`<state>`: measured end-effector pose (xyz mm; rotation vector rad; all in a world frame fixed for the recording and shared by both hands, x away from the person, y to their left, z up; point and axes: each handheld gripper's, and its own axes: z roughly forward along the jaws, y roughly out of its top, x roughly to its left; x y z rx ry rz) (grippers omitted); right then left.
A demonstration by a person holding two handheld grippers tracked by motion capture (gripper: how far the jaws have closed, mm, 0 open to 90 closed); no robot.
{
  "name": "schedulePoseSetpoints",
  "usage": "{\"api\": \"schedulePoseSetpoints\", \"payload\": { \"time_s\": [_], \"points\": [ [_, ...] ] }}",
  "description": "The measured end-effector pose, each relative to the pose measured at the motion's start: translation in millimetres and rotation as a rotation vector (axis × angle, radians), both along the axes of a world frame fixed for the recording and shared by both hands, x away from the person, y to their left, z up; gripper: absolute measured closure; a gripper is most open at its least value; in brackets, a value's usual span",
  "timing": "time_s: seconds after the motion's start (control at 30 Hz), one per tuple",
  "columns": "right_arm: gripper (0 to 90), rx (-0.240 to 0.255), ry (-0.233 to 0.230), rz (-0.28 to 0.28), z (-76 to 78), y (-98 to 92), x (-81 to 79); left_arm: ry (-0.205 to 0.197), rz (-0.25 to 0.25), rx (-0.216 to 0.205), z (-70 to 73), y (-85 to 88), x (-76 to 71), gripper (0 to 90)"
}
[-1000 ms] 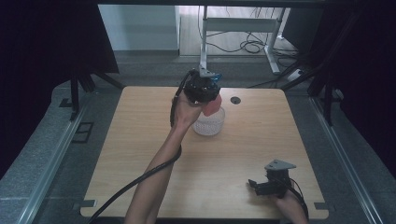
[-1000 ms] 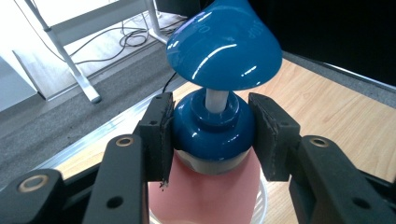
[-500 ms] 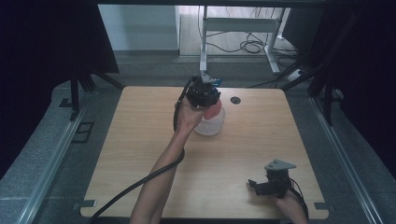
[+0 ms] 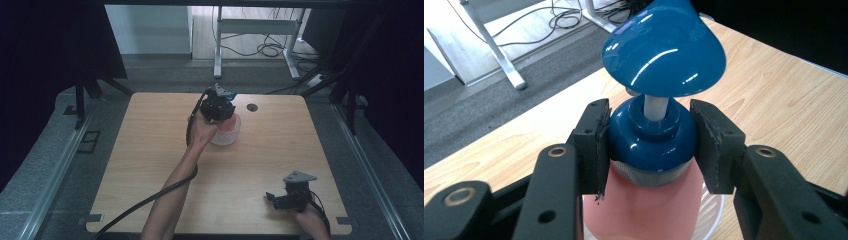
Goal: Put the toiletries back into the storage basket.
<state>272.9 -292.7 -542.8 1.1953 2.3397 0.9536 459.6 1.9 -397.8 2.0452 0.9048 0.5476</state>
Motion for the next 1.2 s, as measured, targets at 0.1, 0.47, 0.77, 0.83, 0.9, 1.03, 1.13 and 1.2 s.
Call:
{"api": "schedulePoseSetpoints", "payload": {
  "time_s": [0.1,0.47,0.77,0.83,0.9,1.03,1.13,1.2],
  "points": [
    [0.0,0.001,0.000,0.000,0.0,0.1,0.0,0.004,0.003,0.008,-4.8,0.0,-0.2,53.0],
    [0.0,0.001,0.000,0.000,0.0,0.1,0.0,0.018,0.019,0.009,-21.9,0.5,-0.1,53.0],
    [0.0,0.001,0.000,0.000,0.0,0.2,0.0,0.024,0.025,0.007,-34.5,-1.8,-1.6,52.9],
    [0.0,0.001,0.000,0.001,0.0,0.2,0.0,0.027,0.028,0.007,-36.9,-1.9,-1.7,52.9],
    [0.0,0.001,0.001,0.001,0.0,0.2,0.0,0.030,0.032,0.003,-39.3,-1.9,-1.6,52.9],
    [0.0,0.001,0.000,0.002,-0.1,0.2,0.2,0.042,0.038,-0.001,-44.1,-1.5,-1.3,52.8],
    [0.0,0.000,0.000,0.003,-0.1,0.3,0.2,0.042,0.051,-0.017,-47.6,-0.8,-1.4,52.7],
    [0.0,0.000,0.000,0.003,-0.1,0.3,0.2,0.046,0.060,-0.028,-48.2,0.2,-1.1,52.6]
  ]
}}
